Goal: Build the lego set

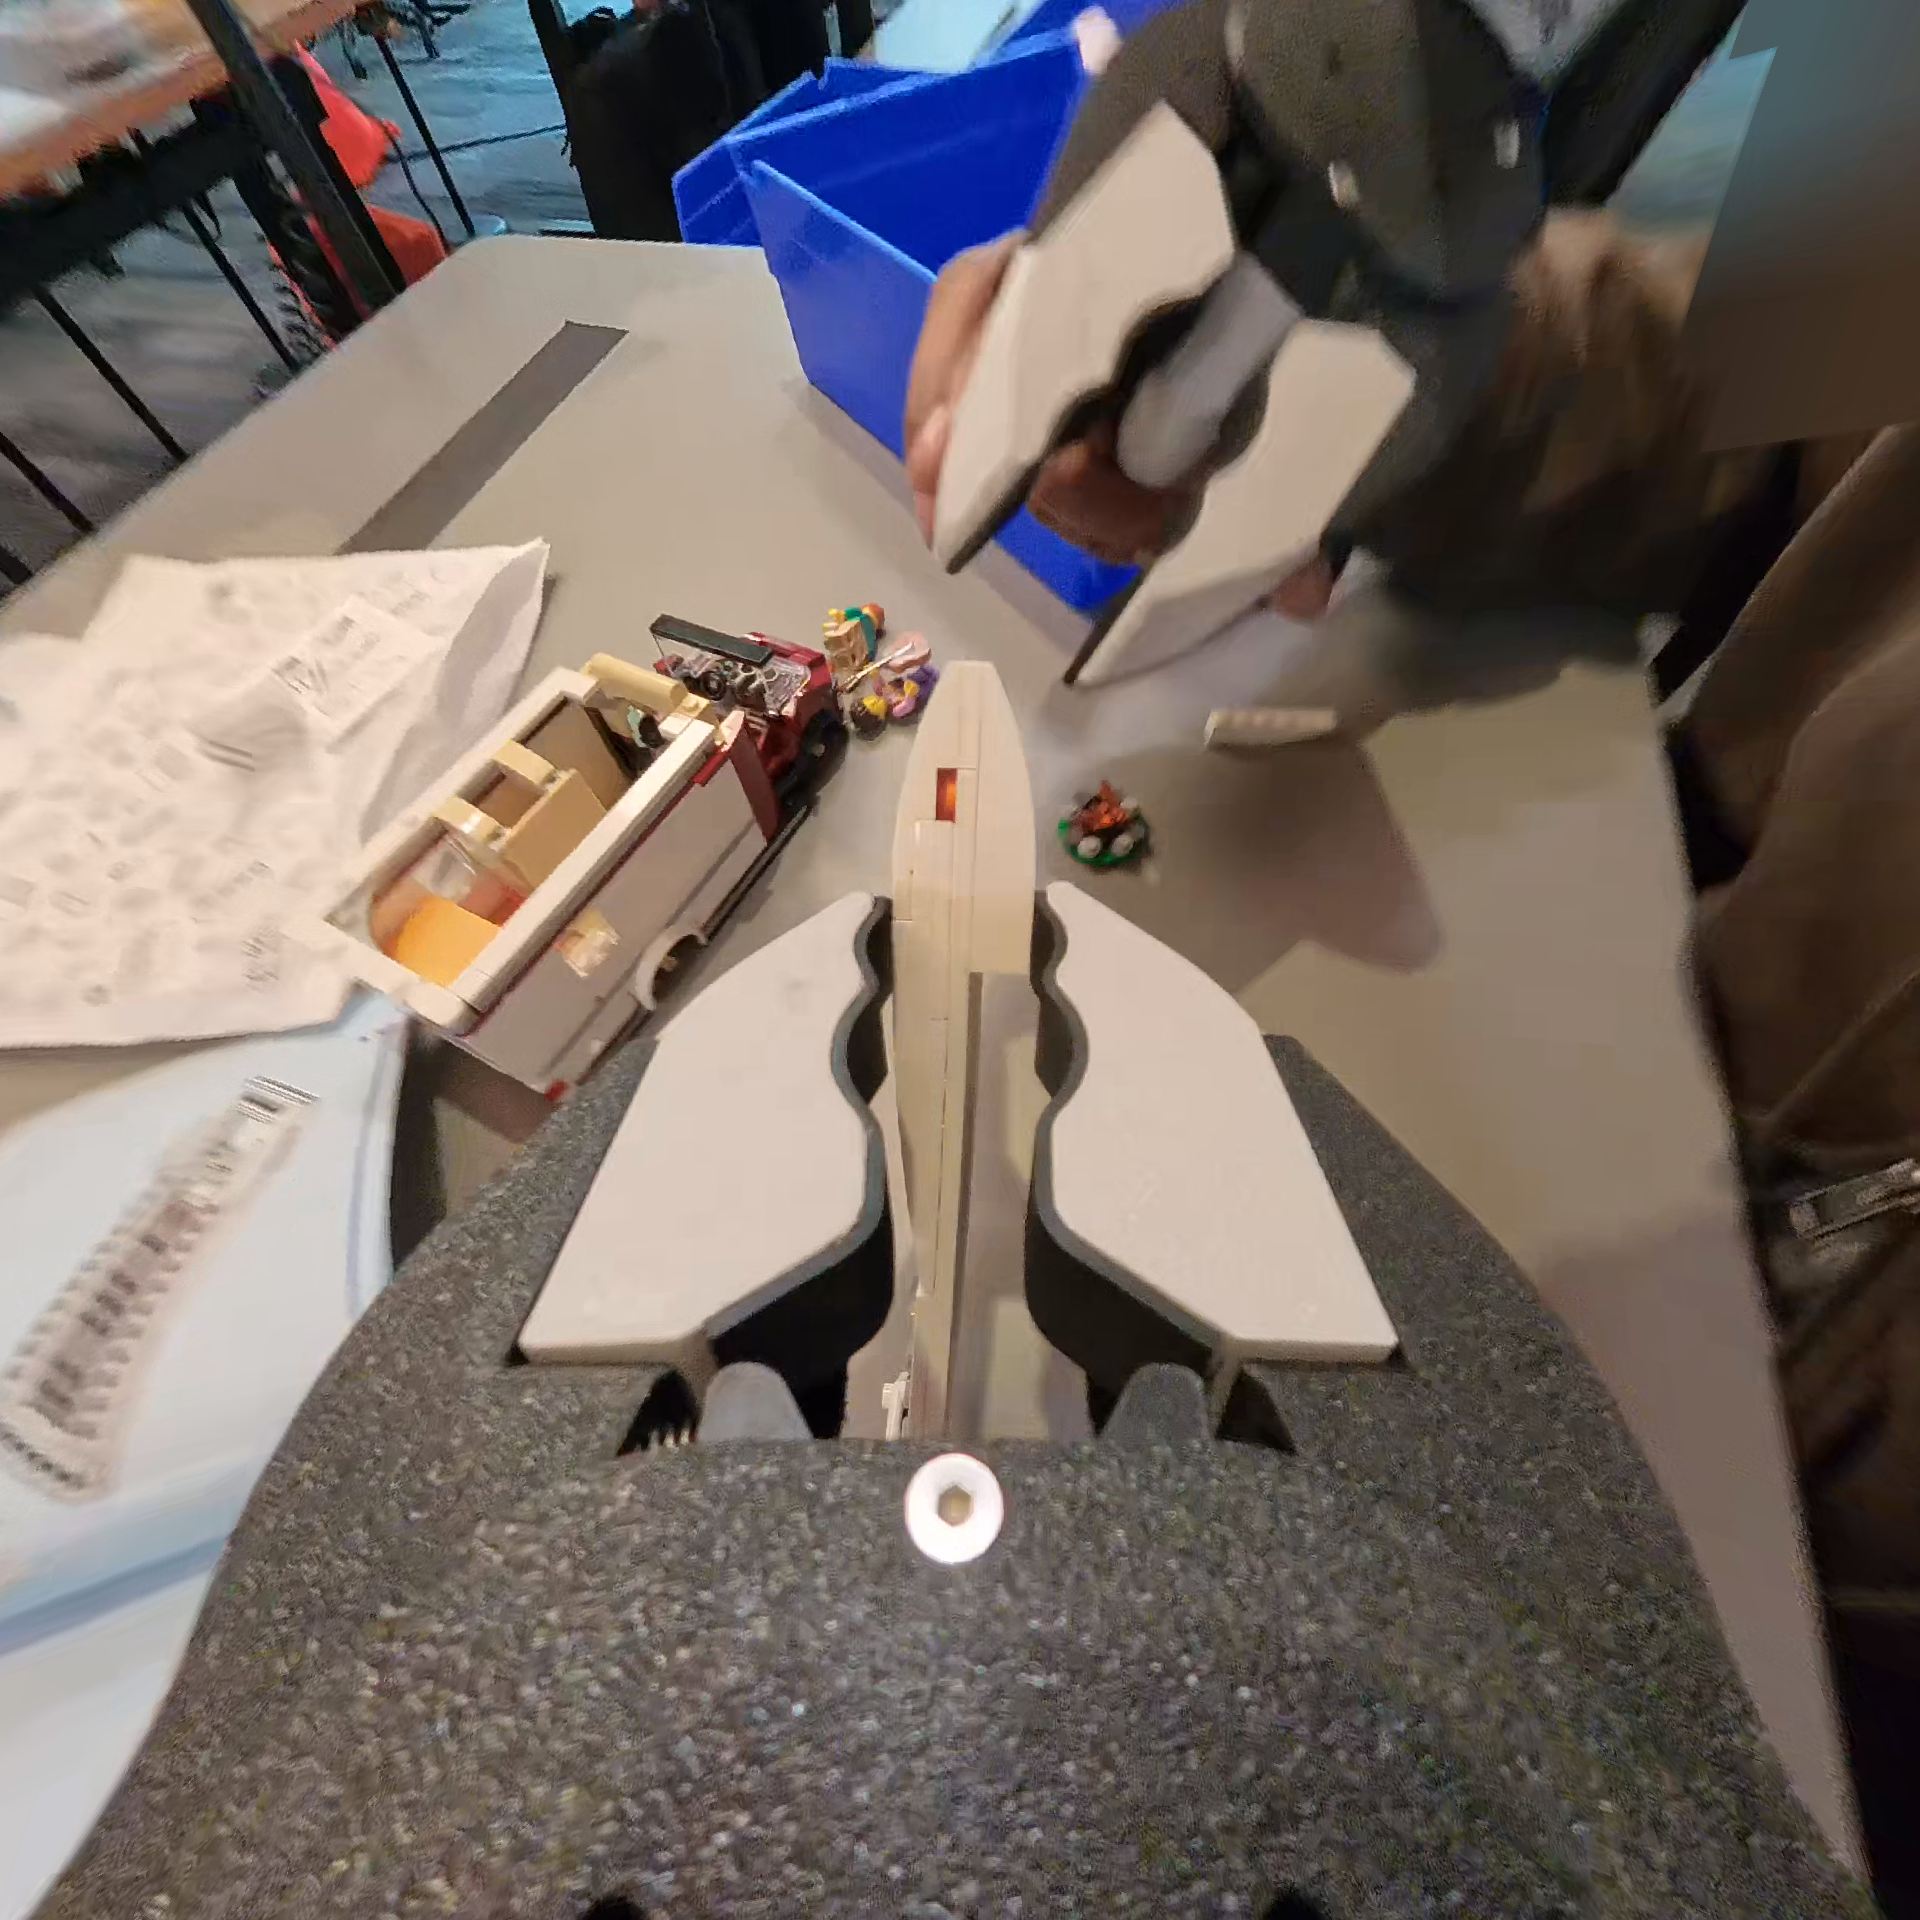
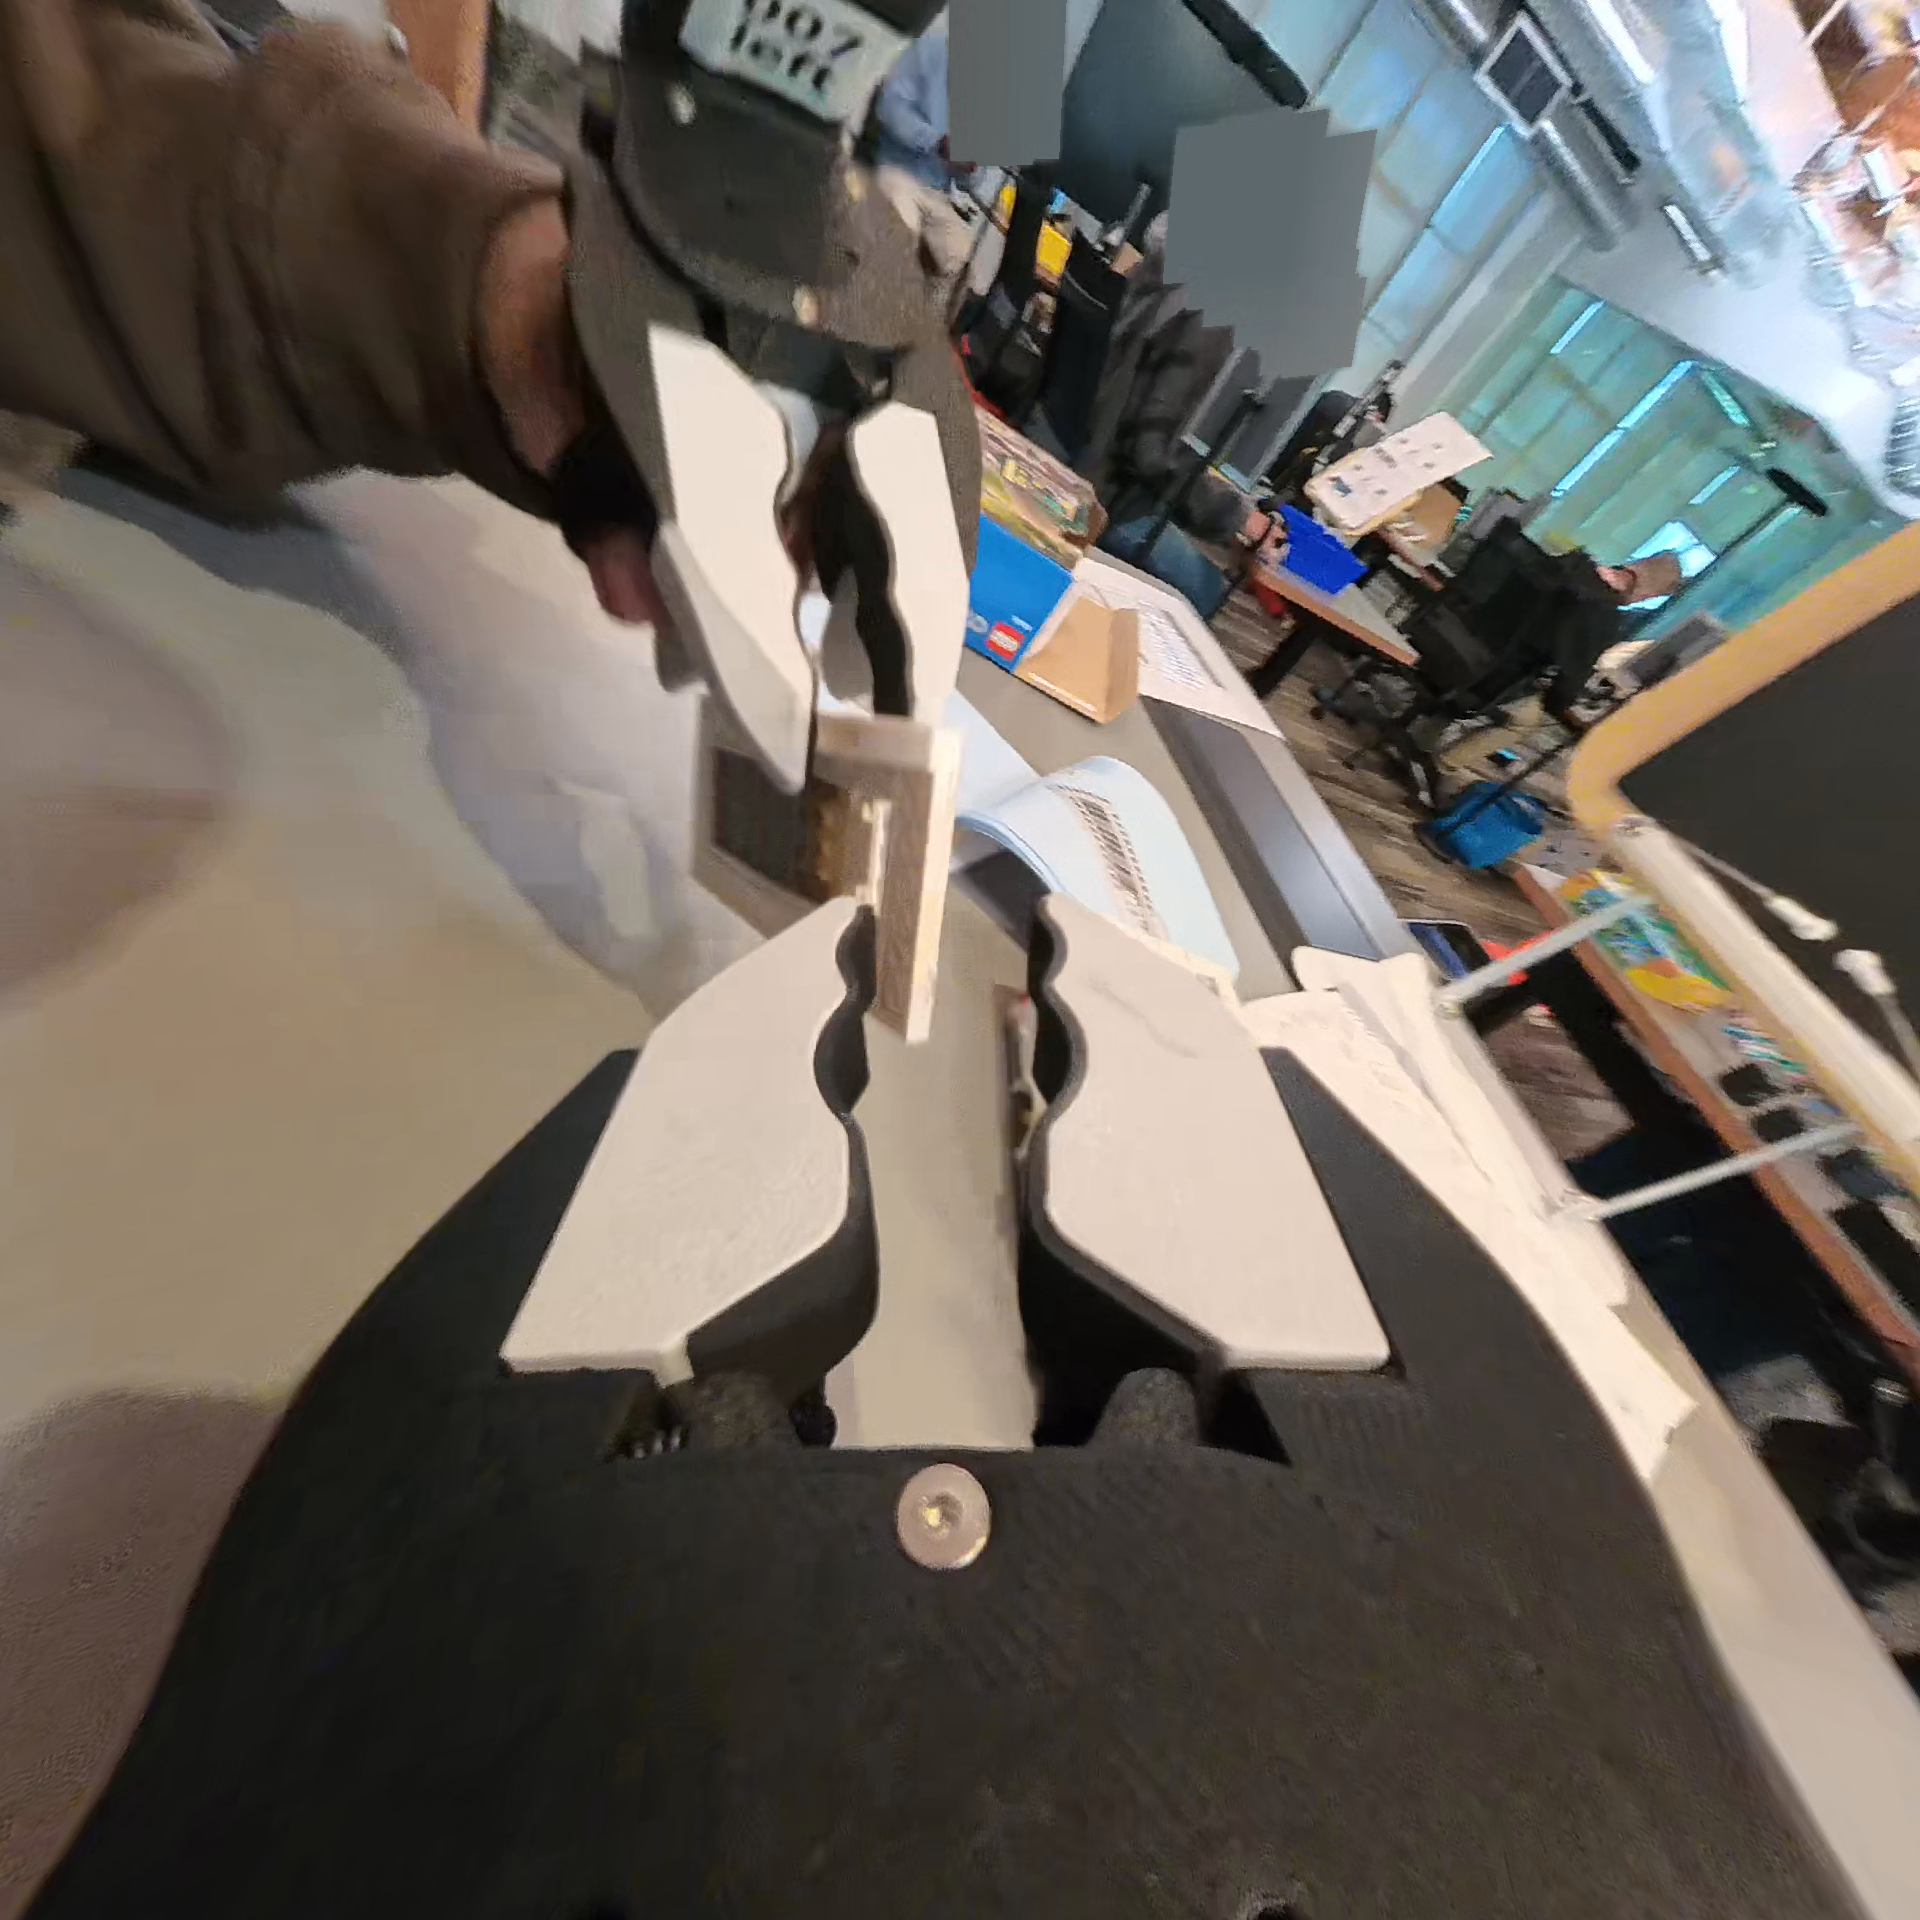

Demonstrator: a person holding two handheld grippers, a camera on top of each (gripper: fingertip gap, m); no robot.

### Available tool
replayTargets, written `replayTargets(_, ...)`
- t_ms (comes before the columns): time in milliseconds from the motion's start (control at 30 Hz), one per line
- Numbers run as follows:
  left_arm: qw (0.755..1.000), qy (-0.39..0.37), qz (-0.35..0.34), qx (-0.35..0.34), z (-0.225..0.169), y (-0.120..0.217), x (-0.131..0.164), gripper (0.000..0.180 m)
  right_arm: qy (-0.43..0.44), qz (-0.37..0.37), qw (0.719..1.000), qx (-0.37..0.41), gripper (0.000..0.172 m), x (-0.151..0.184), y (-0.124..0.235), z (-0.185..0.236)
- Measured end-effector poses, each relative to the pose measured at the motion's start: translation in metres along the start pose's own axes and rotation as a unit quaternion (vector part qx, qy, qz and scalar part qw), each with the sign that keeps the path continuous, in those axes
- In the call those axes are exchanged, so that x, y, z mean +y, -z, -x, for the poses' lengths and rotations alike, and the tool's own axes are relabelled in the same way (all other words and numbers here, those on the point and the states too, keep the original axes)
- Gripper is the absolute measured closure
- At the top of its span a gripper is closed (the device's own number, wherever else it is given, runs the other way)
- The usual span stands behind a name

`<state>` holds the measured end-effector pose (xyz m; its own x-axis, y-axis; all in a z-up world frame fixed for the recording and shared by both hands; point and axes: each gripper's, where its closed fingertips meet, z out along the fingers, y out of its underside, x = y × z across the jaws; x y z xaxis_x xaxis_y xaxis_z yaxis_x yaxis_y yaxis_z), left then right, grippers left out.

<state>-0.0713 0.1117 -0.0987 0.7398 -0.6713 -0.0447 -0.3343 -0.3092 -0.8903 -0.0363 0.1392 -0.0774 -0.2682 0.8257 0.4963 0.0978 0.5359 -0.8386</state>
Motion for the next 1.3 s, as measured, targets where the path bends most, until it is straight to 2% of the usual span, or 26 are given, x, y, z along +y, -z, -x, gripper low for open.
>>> replayTargets(100,0.993,0.107,-0.045,0.034,0.006,0.003,-0.005,0.155,0.032,0.029,0.999,0.019,0.142,0.011,-0.002,-0.001)
replayTargets(267,0.957,0.253,-0.111,0.094,0.009,0.001,-0.005,0.155,0.144,0.059,0.984,0.080,0.142,0.020,-0.004,-0.004)
replayTargets(400,0.919,0.336,-0.156,0.134,0.011,-0.001,-0.004,0.156,0.201,0.078,0.971,0.100,0.141,0.026,-0.007,-0.003)
replayTargets(533,0.881,0.396,-0.201,0.163,0.016,0.001,-0.007,0.156,0.212,0.081,0.969,0.098,0.140,0.030,-0.008,-0.001)
replayTargets(700,0.820,0.473,-0.276,0.169,0.032,0.006,-0.011,0.155,0.227,0.061,0.968,0.092,0.135,0.026,-0.009,0.007)
replayTargets(833,0.775,0.526,-0.306,0.169,0.040,0.003,-0.007,0.155,0.273,0.050,0.957,0.087,0.131,0.025,-0.011,0.017)
replayTargets(1033,0.759,0.543,-0.306,0.187,0.031,-0.002,-0.011,0.155,0.377,0.039,0.919,0.108,0.115,0.023,-0.015,0.026)
replayTargets(1133,0.762,0.548,-0.292,0.185,0.027,-0.006,-0.011,0.155,0.418,0.036,0.899,0.126,0.112,0.020,-0.016,0.027)
replayTargets(1233,0.760,0.557,-0.277,0.186,0.023,-0.012,-0.008,0.155,0.444,0.052,0.886,0.124,0.118,0.025,-0.022,0.030)
replayTargets(1300,0.757,0.566,-0.268,0.186,0.020,-0.016,-0.006,0.155,0.460,0.061,0.876,0.133,0.128,0.028,-0.024,0.030)
